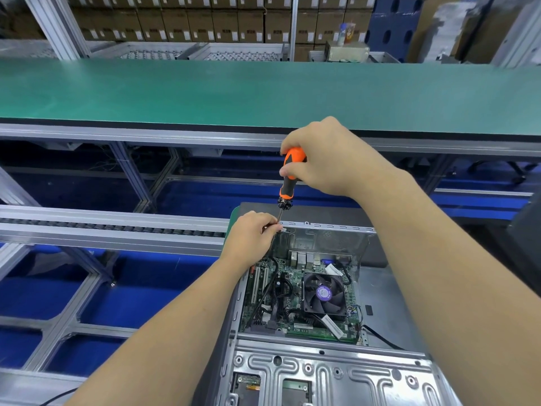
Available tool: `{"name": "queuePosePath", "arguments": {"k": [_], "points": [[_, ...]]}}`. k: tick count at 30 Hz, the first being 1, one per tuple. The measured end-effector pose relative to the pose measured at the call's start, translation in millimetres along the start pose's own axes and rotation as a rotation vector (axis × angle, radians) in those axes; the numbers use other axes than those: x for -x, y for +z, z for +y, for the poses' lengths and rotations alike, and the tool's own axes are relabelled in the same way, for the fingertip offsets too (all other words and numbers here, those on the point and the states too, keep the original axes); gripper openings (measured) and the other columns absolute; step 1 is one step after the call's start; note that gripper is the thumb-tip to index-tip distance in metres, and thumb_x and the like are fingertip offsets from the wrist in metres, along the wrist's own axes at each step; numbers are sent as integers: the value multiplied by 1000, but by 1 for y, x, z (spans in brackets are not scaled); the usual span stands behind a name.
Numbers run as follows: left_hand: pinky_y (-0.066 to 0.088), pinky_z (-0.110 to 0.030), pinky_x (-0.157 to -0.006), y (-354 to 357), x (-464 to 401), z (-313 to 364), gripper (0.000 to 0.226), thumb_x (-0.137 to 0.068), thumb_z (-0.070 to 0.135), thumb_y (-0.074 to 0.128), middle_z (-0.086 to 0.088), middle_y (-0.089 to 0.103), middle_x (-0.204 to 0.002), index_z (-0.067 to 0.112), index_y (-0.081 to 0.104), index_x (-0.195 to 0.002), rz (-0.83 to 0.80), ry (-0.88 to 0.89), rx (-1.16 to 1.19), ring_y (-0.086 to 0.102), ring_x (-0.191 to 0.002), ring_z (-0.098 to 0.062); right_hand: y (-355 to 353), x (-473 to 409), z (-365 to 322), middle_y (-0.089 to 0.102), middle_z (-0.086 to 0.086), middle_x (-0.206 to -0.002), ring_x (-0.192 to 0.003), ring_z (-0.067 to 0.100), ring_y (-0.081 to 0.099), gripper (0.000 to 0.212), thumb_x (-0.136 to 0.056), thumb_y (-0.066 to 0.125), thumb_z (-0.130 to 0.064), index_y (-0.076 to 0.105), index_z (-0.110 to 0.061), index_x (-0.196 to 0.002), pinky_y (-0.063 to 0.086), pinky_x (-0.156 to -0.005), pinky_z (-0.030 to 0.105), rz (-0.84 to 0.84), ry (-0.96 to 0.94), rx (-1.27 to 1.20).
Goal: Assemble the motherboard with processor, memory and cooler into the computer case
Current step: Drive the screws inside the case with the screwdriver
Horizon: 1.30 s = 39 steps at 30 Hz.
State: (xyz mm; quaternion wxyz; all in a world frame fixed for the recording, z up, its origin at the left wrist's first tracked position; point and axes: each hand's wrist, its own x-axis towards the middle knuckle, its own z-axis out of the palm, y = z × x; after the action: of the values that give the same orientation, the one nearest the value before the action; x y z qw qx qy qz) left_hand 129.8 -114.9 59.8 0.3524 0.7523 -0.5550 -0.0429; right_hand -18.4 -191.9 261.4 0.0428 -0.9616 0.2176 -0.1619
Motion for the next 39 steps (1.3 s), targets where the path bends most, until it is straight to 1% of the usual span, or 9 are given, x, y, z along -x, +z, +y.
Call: {"name": "queuePosePath", "arguments": {"k": [3, 9, 14, 19, 22, 25, 28, 32, 39], "points": [[46, -32, -79, 1, 1, 0, 20, -97, 30, 61, 11, 65, -85, 17, 75, -103, 1, 1, -6, 54, -87, -13, 1, 0, 1, 53, -1, -90, -90, 24, 51, 33, -94, 67, -39, 70, -16, -119, 47, -76, 35, 2, 4, -7], [46, -33, -79, 0, 1, 0, 21, -97, 31, 61, 4, 70, -89, 16, 75, -103, -10, -6, 2, 53, -88, -15, 2, 0, 2, 54, -1, -89, -87, 23, 49, 34, -95, 67, -39, 70, -16, -119, 45, -74, 33, 3, 4, -12], [45, -34, -79, -1, 1, 0, 22, -97, 32, 61, 3, 69, -86, 16, 75, -103, -25, -13, 9, 52, -88, -15, 3, 0, 2, 65, 6, -97, -89, 23, 50, 33, -95, 67, -39, 70, -15, -117, 52, -79, 39, 5, 10, -14], [46, -34, -80, 0, -1, -1, 23, -97, 36, 60, 0, 68, -89, 19, 74, -104, -52, -43, 1, 53, -88, -15, 6, 1, 2, 57, 1, -92, -89, 23, 52, 33, -94, 68, -39, 70, -16, -117, 51, -78, 38, -2, 26, -28], [45, -33, -80, 0, 0, -1, 24, -97, 38, 59, 0, 68, -91, 21, 74, -104, -60, -50, -5, 54, -89, -15, 6, 1, 3, 60, 3, -91, -87, 24, 54, 31, -94, 68, -39, 71, -15, -114, 51, -76, 37, -1, 35, -31], [45, -32, -80, 0, 0, 0, 23, -97, 38, 59, 1, 68, -91, 21, 74, -104, -57, -51, -11, 54, -89, -15, 5, 1, 4, 65, 6, -94, -87, 25, 54, 31, -94, 68, -38, 71, -15, -114, 52, -77, 39, 1, 37, -35], [44, -30, -78, 0, 0, 0, 23, -97, 37, 60, 1, 67, -90, 20, 74, -104, -45, -51, -9, 55, -89, -15, 5, 1, 3, 64, 5, -91, -86, 26, 57, 31, -94, 68, -38, 71, -15, -113, 53, -76, 39, -2, 39, -36], [45, -32, -79, 0, 0, 0, 24, -97, 36, 60, 1, 68, -90, 18, 74, -105, -45, -38, -15, 54, -89, -15, 5, 1, 3, 63, 5, -92, -88, 27, 57, 32, -94, 68, -38, 71, -15, -115, 52, -76, 39, 0, 44, -43], [44, -32, -77, 1, 0, 0, 23, -97, 35, 60, 2, 66, -86, 17, 74, -103, -39, -26, -10, 53, -88, -15, 5, 0, 4, 60, 2, -88, -84, 25, 55, 31, -94, 69, -38, 71, -15, -114, 50, -74, 36, 2, 44, -53]]}}
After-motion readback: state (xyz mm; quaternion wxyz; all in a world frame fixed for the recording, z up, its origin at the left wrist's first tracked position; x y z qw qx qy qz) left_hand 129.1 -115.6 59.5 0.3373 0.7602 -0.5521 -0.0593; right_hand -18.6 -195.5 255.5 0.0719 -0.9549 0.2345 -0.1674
